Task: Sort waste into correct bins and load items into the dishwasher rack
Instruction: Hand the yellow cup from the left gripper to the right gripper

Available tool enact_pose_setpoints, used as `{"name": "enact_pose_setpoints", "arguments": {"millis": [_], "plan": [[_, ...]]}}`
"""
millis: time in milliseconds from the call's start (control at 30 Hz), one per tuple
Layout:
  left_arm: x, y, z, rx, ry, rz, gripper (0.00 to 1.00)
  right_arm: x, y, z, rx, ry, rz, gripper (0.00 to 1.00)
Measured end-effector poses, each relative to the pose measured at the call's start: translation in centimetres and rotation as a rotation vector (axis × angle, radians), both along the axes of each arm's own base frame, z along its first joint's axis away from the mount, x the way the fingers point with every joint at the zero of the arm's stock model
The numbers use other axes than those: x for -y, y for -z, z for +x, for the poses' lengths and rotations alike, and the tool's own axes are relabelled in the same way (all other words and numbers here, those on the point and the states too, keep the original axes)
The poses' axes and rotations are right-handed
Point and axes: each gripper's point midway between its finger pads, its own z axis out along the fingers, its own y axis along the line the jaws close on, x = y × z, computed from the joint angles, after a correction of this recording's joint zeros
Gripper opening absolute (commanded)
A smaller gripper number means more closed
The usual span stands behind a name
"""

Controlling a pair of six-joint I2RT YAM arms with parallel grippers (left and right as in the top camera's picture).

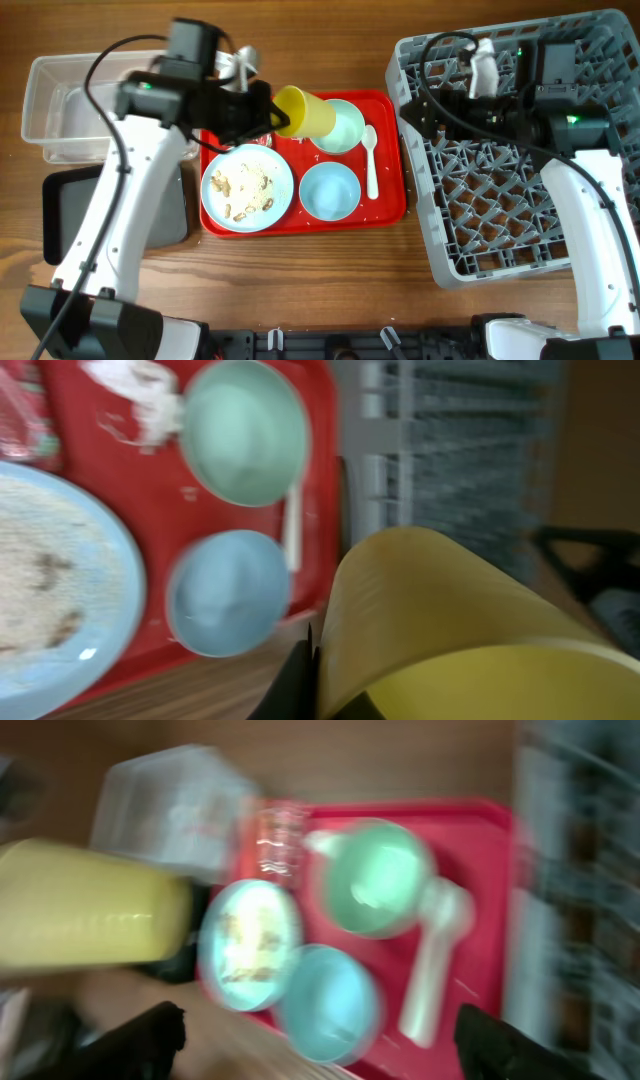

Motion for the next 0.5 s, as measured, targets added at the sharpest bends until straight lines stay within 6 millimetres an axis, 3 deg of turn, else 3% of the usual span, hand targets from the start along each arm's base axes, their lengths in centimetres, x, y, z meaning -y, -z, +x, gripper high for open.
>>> {"name": "enact_pose_setpoints", "arguments": {"millis": [200,333,367,433,467,500], "plan": [[2.9,-5.6,-2.0,-0.017,0.192,-0.423,0.04,-8.1,-7.3,-3.1,0.289,-0.434,0.301,0.84],[3.4,-7.2,-2.9,-0.025,0.243,-0.523,0.04,-11.3,-8.7,-4.8,0.357,-0.547,0.334,0.83],[3.5,-7.5,-3.0,-0.025,0.252,-0.540,0.04,-11.8,-8.9,-4.9,0.376,-0.562,0.337,0.80],[3.6,-7.9,-3.3,-0.028,0.267,-0.567,0.04,-12.8,-9.2,-5.4,0.396,-0.588,0.339,0.60],[3.6,-8.1,-3.4,-0.027,0.274,-0.578,0.13,-13.1,-9.3,-5.5,0.408,-0.595,0.336,0.58],[3.6,-8.3,-3.5,-0.029,0.277,-0.590,0.32,-13.3,-9.3,-5.5,0.409,-0.594,0.335,0.57]]}}
